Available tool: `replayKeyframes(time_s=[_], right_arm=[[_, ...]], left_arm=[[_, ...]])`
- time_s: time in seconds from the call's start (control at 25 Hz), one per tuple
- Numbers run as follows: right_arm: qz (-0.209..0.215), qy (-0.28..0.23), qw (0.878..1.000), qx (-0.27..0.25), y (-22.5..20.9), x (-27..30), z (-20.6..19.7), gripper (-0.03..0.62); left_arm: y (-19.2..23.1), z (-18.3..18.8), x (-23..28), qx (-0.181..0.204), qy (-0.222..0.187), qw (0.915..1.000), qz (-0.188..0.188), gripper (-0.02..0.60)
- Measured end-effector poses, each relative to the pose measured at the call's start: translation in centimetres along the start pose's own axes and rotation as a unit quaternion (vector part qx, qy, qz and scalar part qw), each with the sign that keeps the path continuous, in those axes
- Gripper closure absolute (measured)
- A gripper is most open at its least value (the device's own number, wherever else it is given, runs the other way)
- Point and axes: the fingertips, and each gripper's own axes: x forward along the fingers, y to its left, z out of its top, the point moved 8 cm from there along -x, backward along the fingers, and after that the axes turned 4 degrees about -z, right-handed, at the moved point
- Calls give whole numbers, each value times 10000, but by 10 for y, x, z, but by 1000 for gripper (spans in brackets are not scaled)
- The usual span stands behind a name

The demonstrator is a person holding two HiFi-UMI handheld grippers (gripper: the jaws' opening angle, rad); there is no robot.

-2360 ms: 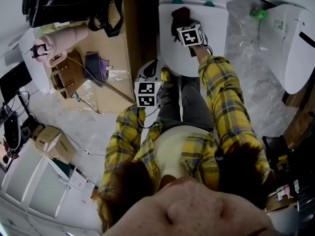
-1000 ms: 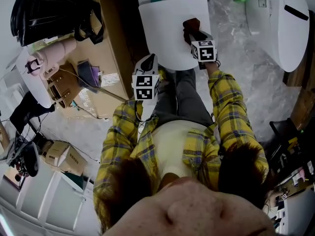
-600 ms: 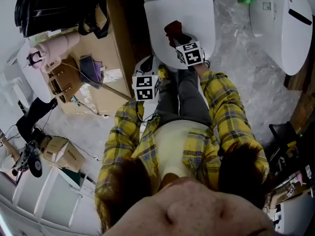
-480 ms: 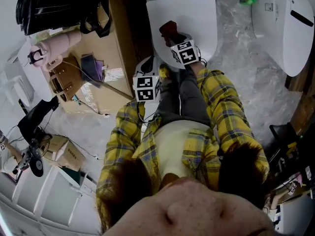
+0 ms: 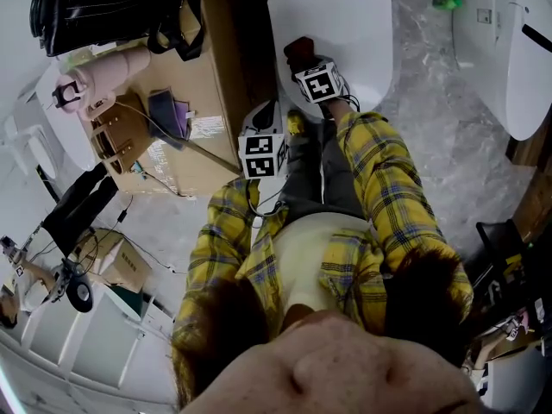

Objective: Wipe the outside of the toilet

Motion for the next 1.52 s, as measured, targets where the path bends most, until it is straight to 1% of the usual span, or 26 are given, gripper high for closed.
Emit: replayKeyframes(time_s=[0.24,0.52,0.8,0.88,1.08,1.2,1.28,1.36,1.52], right_arm=[[-385,86,9991,-126,-36,-11,-10,468],[-833,128,9964,-7,-89,-36,-37,467],[-1229,216,9913,424,-129,-62,-73,467],[-1312,240,9896,540,-134,-67,-83,467],[-1437,232,9840,1024,-143,-78,-107,467],[-1530,253,9823,1055,-146,-80,-113,467],[-1489,232,9839,960,-139,-84,-113,467],[-1322,43,9876,841,-124,-90,-109,467],[-724,-375,9956,458,-80,-96,-100,467]], left_arm=[[-7,6,11,83,16,9998,-161,578],[-14,14,19,292,58,9991,-302,578],[-13,15,23,411,175,9985,-329,578],[-13,17,24,431,181,9983,-342,578],[-16,20,25,434,137,9985,-303,578],[-17,20,23,453,127,9984,-302,578],[-17,17,21,488,131,9983,-279,578],[-16,14,19,443,123,9986,-247,578],[-15,9,17,260,82,9994,-193,578]])
